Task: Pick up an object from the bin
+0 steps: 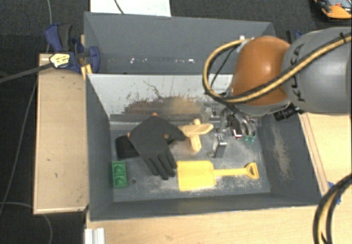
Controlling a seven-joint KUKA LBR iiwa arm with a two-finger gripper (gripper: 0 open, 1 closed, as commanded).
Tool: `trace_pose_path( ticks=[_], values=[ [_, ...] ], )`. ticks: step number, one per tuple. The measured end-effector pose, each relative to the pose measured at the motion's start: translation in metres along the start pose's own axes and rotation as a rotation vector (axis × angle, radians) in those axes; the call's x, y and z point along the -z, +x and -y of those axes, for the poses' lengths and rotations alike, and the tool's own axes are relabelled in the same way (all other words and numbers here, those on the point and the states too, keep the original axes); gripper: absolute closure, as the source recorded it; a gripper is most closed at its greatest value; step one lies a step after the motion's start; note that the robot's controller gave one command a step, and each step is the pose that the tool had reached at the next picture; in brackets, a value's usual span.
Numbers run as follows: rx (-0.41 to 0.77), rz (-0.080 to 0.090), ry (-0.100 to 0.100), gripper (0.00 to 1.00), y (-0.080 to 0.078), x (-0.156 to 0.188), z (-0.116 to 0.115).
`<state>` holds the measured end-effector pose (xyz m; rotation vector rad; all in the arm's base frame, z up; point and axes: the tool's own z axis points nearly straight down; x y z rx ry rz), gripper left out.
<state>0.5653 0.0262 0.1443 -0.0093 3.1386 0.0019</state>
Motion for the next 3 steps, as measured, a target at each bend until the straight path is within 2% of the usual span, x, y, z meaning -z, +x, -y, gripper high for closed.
trace_pose_path(
  ticks=[1,2,3],
  values=[
    [0.000,0.000,0.000,1.00,0.000,0.000,0.000],
    [0.000,0.000,0.000,1.00,0.000,0.000,0.000],
    [0.031,-0.002,0.000,1.00,0.005,0.099,-0.003]
  ],
)
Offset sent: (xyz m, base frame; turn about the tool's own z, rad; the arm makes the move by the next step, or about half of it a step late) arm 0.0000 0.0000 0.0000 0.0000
